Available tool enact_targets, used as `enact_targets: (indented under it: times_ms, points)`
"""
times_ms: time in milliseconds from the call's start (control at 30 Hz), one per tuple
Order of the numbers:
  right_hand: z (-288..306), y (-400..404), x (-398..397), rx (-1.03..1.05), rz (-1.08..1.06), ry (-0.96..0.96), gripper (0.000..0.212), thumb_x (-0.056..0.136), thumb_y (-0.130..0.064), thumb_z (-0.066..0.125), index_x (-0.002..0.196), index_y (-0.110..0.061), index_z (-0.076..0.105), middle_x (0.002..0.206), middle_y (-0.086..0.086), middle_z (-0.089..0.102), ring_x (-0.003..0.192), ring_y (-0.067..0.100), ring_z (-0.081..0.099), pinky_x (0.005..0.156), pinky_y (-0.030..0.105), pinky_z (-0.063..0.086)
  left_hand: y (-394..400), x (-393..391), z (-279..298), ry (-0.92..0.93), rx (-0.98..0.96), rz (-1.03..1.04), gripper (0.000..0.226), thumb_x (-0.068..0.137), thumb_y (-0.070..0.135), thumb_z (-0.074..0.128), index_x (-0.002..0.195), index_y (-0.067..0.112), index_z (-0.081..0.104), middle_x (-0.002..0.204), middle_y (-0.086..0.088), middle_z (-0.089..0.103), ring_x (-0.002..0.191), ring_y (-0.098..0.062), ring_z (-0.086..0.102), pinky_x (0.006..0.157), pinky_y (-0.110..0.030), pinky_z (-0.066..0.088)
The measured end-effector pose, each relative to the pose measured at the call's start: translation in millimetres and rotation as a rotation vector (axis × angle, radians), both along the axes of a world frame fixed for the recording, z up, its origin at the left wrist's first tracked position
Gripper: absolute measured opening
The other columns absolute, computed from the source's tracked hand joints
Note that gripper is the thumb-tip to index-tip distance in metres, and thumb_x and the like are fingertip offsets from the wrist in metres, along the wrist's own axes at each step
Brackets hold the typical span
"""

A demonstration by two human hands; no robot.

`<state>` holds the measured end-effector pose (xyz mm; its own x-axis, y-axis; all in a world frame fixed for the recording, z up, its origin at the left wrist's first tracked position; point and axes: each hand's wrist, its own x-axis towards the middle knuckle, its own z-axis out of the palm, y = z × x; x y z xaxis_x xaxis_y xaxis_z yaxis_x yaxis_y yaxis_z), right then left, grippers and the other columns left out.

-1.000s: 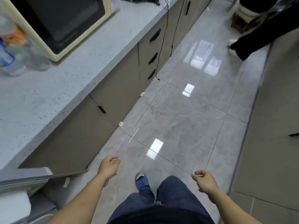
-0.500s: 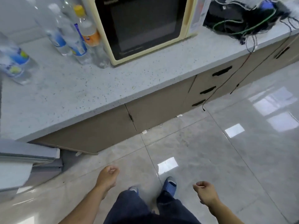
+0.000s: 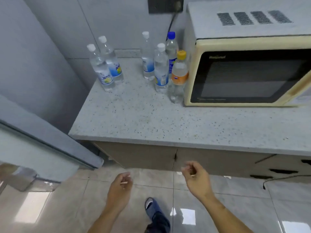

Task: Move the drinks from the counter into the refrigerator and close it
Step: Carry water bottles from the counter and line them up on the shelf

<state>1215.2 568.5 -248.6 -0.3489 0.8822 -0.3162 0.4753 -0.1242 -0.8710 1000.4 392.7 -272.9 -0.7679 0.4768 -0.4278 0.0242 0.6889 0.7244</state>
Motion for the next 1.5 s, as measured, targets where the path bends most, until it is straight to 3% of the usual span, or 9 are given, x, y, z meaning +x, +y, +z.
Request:
enact_targets:
  times_ms: [367,600,833,900,1000,1067,1200,1333,1500]
  points:
    - [101,121,-204,0.282,0.281,0.219,0.025,0.088,-0.022,0.072,0.112,-0.024,0.063,0.096,-0.008,0.063,0.073,0.001,0.058,0.068,0.016,0.048,155,-114,111,0.187,0.463,0.230,0.027,0.094,0.030,0.060,0.118,0.040,0.053,0.108,0.024,0.056,0.095,0.002,0.059,0.071,-0.024,0.054]
    - [127,189,-330,0.205,0.301,0.278,0.032,0.087,-0.033,0.072,0.116,-0.033,0.057,0.104,-0.018,0.058,0.078,-0.004,0.060,0.071,0.019,0.051,222,-183,148,0.202,0.490,0.551,0.039,0.090,0.034,0.065,0.127,0.032,0.054,0.114,0.015,0.057,0.087,0.007,0.057,0.066,-0.012,0.041]
    - [132,246,-437,0.163,0.397,0.311,0.064,0.086,-0.029,0.073,0.142,-0.029,0.042,0.143,-0.004,0.047,0.123,0.018,0.051,0.101,0.040,0.050,271,-250,171,0.219,0.483,0.622,0.062,0.084,0.040,0.071,0.139,0.035,0.043,0.135,0.010,0.052,0.115,-0.009,0.056,0.088,-0.028,0.046]
    - [130,257,-458,0.155,0.448,0.305,0.070,0.084,-0.025,0.074,0.145,-0.029,0.038,0.142,-0.005,0.046,0.124,0.015,0.048,0.098,0.035,0.050,282,-266,171,0.218,0.482,0.610,0.071,0.082,0.036,0.075,0.143,0.033,0.038,0.144,0.006,0.048,0.124,-0.012,0.052,0.096,-0.032,0.046]
    - [125,265,-477,0.145,0.529,0.323,0.075,0.080,-0.016,0.075,0.143,-0.029,0.038,0.123,-0.013,0.047,0.103,0.004,0.051,0.076,0.014,0.042,292,-288,166,0.191,0.456,0.541,0.084,0.080,0.029,0.079,0.148,0.035,0.029,0.152,0.004,0.040,0.134,-0.015,0.044,0.107,-0.040,0.043]
    - [120,268,-485,0.129,0.563,0.336,0.078,0.078,-0.013,0.076,0.144,-0.028,0.037,0.127,-0.011,0.048,0.102,0.003,0.051,0.082,0.017,0.045,297,-299,161,0.179,0.431,0.496,0.089,0.078,0.026,0.081,0.148,0.034,0.027,0.150,0.005,0.043,0.133,-0.016,0.046,0.108,-0.043,0.043]
    - [113,273,-493,0.087,0.607,0.357,0.084,0.078,-0.009,0.076,0.148,-0.027,0.032,0.141,-0.001,0.050,0.122,0.018,0.053,0.104,0.042,0.049,308,-309,154,0.152,0.451,0.448,0.071,0.080,0.025,0.079,0.138,0.033,0.038,0.130,0.007,0.054,0.117,-0.016,0.054,0.097,-0.039,0.051]
    - [105,276,-497,0.077,0.635,0.364,0.078,0.081,-0.009,0.078,0.146,-0.024,0.037,0.136,-0.002,0.055,0.121,0.018,0.055,0.104,0.046,0.049,313,-315,153,0.127,0.443,0.444,0.059,0.085,0.032,0.074,0.134,0.033,0.041,0.123,0.007,0.056,0.109,-0.016,0.056,0.075,-0.024,0.047]
    - [100,272,-492,0.112,0.564,0.336,0.066,0.082,-0.016,0.078,0.135,-0.026,0.040,0.124,-0.006,0.054,0.116,0.022,0.056,0.099,0.049,0.052,307,-310,150,0.149,0.424,0.441,0.051,0.088,0.029,0.071,0.128,0.036,0.040,0.124,0.007,0.054,0.111,-0.017,0.054,0.093,-0.037,0.048]
